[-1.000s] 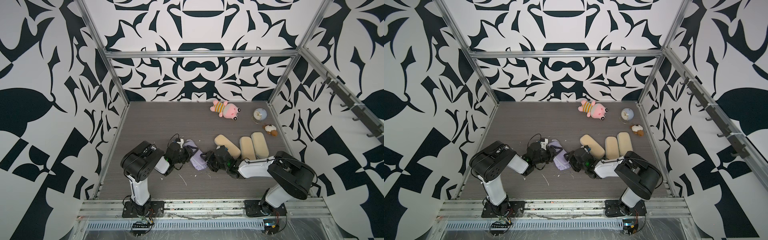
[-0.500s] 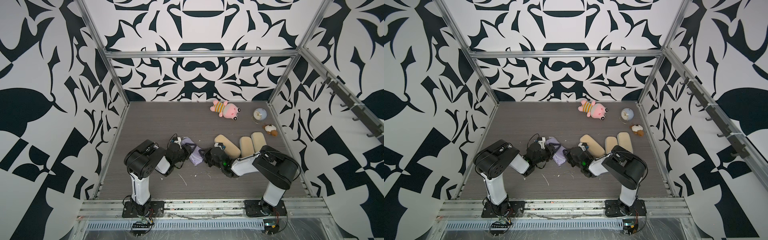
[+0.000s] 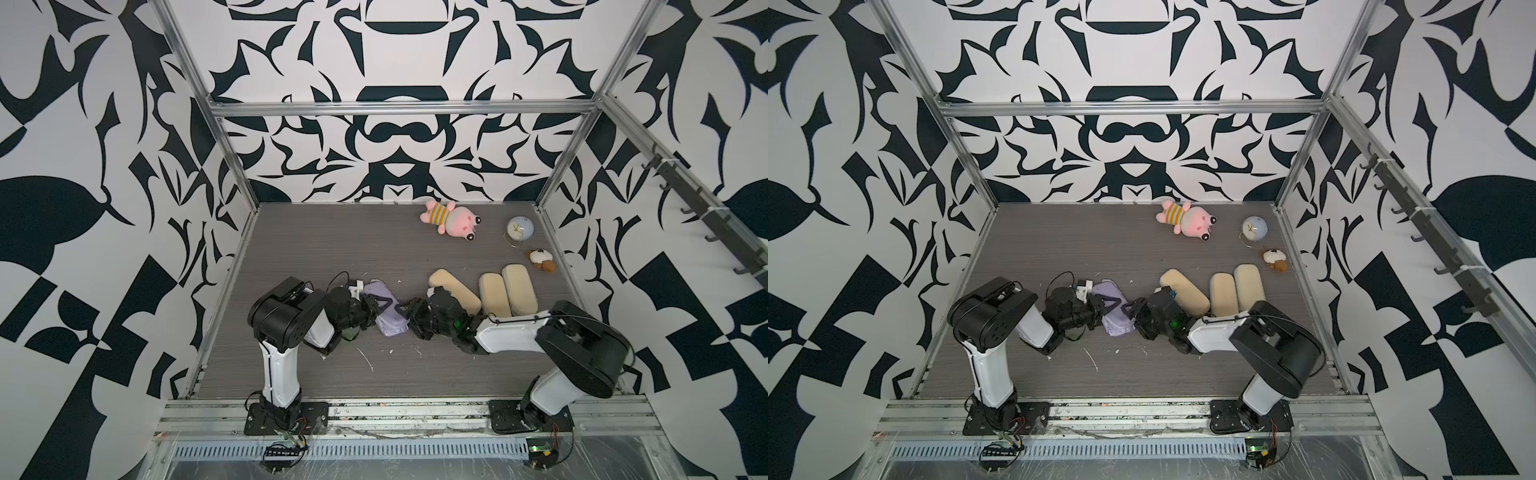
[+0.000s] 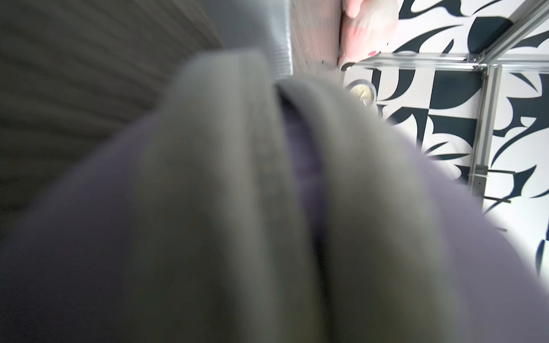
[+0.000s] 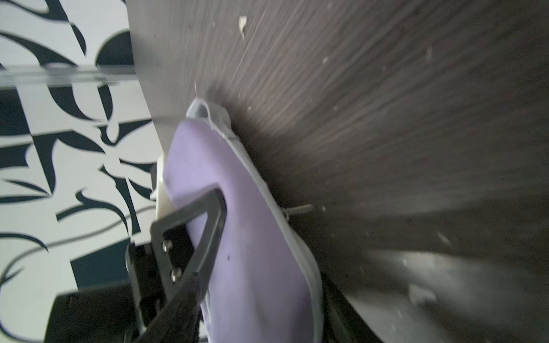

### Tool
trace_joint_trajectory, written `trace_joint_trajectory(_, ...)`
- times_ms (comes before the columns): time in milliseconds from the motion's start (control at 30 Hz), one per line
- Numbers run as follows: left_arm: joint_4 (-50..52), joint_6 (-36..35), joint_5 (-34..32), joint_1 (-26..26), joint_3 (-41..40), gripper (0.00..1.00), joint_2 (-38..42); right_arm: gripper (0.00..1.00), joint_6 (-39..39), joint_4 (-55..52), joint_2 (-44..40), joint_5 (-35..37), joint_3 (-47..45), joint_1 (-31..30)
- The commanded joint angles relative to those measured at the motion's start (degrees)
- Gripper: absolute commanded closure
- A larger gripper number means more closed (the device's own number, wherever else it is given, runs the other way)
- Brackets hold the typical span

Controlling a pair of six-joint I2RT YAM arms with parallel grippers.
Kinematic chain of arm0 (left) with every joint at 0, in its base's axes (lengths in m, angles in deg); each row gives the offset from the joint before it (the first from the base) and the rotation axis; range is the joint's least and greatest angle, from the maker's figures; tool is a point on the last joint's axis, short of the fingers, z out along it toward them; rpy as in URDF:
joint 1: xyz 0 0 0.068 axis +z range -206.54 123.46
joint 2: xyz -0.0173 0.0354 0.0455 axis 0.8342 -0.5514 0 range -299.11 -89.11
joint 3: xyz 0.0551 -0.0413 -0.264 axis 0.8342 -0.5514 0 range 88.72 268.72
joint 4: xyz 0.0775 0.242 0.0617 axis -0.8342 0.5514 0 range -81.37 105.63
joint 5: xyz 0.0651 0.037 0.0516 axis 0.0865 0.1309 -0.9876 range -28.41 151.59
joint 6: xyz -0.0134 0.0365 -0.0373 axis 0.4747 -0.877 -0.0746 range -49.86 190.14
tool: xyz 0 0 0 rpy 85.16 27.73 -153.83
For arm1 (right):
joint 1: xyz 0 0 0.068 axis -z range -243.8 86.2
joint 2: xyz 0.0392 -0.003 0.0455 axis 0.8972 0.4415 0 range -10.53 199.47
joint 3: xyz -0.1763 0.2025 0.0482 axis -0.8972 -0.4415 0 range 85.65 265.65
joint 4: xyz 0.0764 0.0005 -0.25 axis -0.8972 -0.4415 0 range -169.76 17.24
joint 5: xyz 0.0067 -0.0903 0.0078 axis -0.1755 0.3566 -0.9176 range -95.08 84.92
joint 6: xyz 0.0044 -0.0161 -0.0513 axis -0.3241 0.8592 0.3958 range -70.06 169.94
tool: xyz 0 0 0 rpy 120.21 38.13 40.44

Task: Put umbrellas into zippered umbrella sleeves
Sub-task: Adjust the umbrella sleeve.

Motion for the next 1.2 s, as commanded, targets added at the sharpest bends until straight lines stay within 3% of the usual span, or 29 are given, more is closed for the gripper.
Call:
trace_joint_trajectory(0, 4.49, -5.44, 8.13, 2.21, 0.72, 0.84, 7.21, 0.33, 16.46, -15.23, -8.96, -13.15, 0.31, 6.82)
trace_joint_trajectory(133, 13.55, -12.33, 12.77, 1.96, 4.36, 0.82, 15.63, 0.32, 30.06, -26.98, -12.33, -24.7, 4.23, 16.31)
trace_joint_trajectory(233, 17.02, -15.13, 16.74, 1.41, 7.5, 0.79, 20.1, 0.31, 33.57, -28.14, -11.08, -30.95, 9.85, 17.31)
trace_joint_trajectory(400, 24.99, -19.27, 20.15, 0.15, 12.33, 0.74, 23.21, 0.3, 27.15, -14.31, -11.06, -38.61, 11.79, 17.27)
trace_joint_trajectory(500, 24.36, -18.52, 20.51, -0.4, 13.22, 0.72, 23.11, 0.29, 22.94, -5.61, -11.22, -40.81, 9.69, 16.93)
trace_joint_trajectory(600, 22.09, -16.92, 20.26, -2.5, 14.45, 0.69, 22.68, 0.29, 24.16, -4.77, -10.08, -40.92, 9.99, 14.93)
trace_joint_trajectory(733, 15.89, -11.9, 18.55, -5.14, 16.29, 0.61, 21.99, 0.32, 22.26, 4.27, -7.02, -42.12, 9.74, 10.34)
trace_joint_trajectory(900, 10.57, -5.98, 14.09, -5.74, 16.95, 0.48, 22.26, 0.5, 17.42, 14.25, -5.04, -39.99, 8.55, 8.48)
trace_joint_trajectory(967, 15.96, -7.49, 12.29, -5.74, 17.2, 0.39, 24.0, 0.63, 16.79, 15.41, -5.13, -39.44, 8.68, 8.47)
trace_joint_trajectory(1033, 23.67, -11.49, 9.45, -5.56, 16.64, 0.32, 27.4, 0.64, 17.07, 15.32, -5.48, -39.15, 8.59, 8.43)
trace_joint_trajectory(1100, 35.93, -15.97, 5.0, -4.13, 16.27, 0.27, 32.13, 0.73, 17.28, 15.33, -5.54, -39.3, 8.4, 8.52)
trace_joint_trajectory(1167, 39.86, -16.92, 2.82, -2.19, 14.2, 0.25, 36.17, 0.78, 17.64, 15.36, -5.96, -37.64, 8.07, 8.52)
